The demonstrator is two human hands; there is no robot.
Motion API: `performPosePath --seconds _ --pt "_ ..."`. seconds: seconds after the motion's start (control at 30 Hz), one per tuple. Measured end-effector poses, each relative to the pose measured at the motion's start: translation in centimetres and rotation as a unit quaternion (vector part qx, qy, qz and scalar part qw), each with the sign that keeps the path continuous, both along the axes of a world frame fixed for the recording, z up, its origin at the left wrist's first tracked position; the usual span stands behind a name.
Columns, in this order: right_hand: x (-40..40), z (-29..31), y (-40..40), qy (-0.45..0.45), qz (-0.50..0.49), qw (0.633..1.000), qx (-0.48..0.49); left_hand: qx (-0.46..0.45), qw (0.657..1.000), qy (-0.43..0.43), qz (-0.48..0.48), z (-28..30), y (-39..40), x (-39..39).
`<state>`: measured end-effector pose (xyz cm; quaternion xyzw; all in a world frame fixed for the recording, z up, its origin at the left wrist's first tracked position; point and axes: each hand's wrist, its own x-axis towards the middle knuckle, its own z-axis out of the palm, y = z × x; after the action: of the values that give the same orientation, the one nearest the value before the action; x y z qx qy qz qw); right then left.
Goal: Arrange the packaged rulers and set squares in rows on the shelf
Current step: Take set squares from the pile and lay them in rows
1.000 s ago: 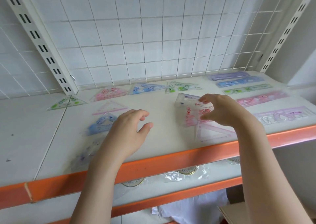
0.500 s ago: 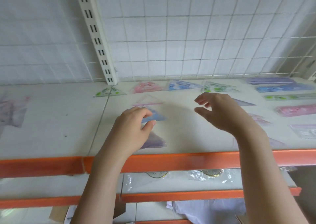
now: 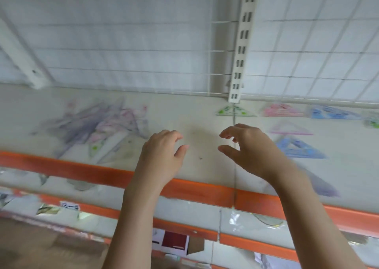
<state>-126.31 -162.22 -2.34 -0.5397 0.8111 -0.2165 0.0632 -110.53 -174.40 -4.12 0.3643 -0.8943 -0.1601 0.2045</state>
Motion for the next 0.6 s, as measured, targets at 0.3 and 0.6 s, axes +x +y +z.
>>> performPosePath --seconds 0.3,0.6 --pt "7.7 -0.6 -8.4 -0.007 0.053 0.998 0.018 0.040 0.985 -0.063 0.156 0.1 -9.0 9.4" --pt "10.1 -1.1 -10.1 -0.020 0.017 1.000 0.004 0.121 0.967 -0.186 0.123 0.5 -11.4 9.0"
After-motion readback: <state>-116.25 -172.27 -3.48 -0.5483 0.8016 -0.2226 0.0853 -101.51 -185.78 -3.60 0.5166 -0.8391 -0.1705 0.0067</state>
